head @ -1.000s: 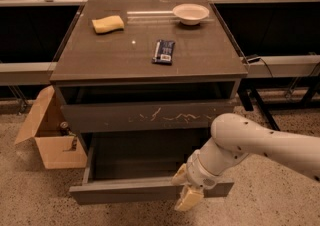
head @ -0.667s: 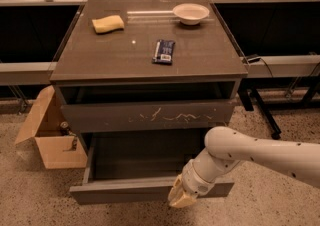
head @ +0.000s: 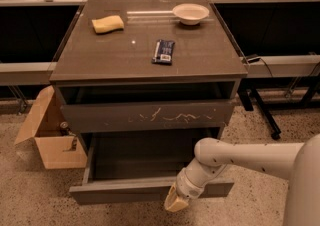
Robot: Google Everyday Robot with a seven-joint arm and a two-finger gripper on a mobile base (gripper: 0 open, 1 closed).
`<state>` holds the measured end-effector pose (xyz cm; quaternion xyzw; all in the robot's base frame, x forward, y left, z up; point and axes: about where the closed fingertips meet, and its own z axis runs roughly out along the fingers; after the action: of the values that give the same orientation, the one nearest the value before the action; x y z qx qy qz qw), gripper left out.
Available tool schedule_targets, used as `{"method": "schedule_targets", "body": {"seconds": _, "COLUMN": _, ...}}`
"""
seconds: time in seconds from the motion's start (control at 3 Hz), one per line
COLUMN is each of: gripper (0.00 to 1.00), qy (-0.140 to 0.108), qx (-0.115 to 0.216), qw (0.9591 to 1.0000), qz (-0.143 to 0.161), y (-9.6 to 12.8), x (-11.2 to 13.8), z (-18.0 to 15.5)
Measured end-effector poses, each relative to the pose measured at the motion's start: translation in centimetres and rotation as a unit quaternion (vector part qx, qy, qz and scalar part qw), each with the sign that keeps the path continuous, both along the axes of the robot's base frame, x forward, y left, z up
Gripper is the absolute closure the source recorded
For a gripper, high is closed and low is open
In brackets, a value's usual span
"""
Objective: Close middle drawer
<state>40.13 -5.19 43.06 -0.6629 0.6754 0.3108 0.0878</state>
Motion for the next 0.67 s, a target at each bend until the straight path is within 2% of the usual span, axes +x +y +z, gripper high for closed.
{"method": "schedule_targets", "body": {"seconds": 0.67, "gripper": 0.41, "qy": -0.003, "qx": -0.022, "qw": 0.9995, "qz": -0.023, "y": -1.5, "x": 2.1, "z": -2.1}}
